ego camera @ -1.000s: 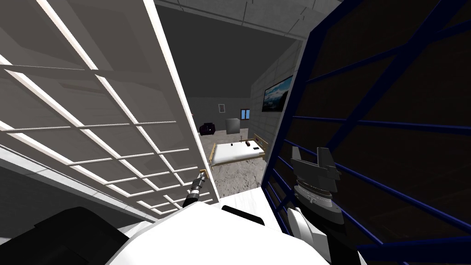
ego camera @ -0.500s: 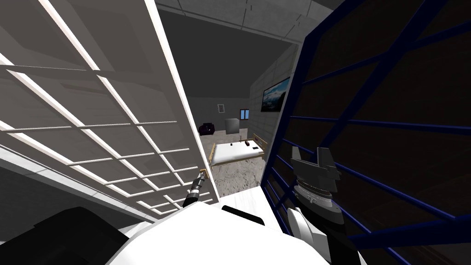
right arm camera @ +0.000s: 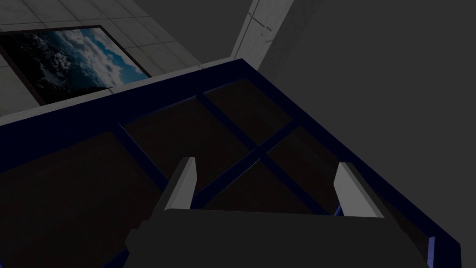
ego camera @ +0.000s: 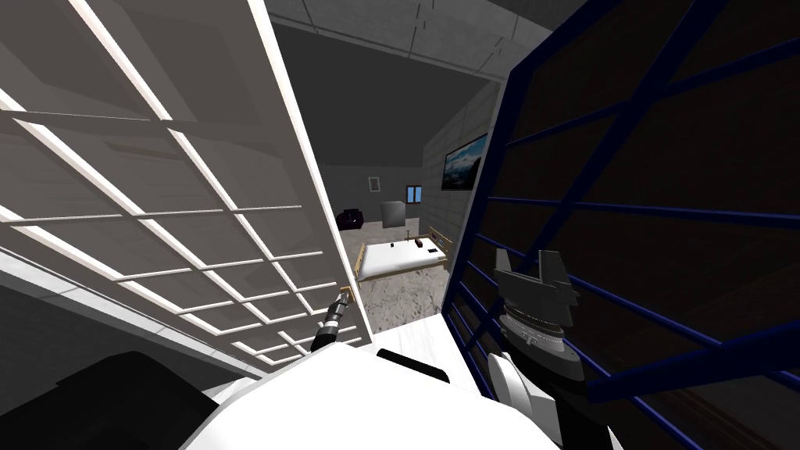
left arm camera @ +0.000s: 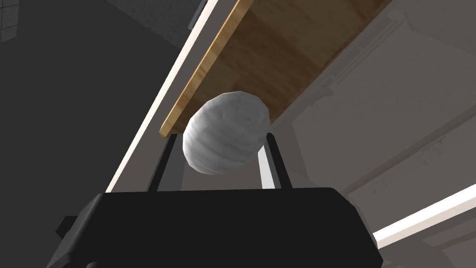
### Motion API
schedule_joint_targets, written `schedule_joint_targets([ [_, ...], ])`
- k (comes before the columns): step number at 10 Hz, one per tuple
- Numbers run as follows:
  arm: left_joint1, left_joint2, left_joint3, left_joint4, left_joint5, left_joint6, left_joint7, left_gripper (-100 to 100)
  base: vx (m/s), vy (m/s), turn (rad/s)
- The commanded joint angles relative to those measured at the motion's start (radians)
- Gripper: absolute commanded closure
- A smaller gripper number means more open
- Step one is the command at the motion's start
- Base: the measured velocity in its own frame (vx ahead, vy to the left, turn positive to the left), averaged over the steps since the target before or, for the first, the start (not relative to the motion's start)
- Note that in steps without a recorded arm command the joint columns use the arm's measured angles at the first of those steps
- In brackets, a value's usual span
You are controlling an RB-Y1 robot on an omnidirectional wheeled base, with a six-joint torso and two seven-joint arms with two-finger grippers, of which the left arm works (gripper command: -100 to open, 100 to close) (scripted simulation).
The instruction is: Pull the door open
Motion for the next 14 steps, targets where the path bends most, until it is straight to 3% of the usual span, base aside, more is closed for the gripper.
schedule_joint_targets([
  [1,-0.002,-0.003,-0.01,0.004,0.006,0.001,0.039,100,-0.035,0.003,-0.026],
  [14,-0.019,0.028,-0.074,0.028,0.125,-0.004,0.364,100,-0.035,0.005,-0.032],
])
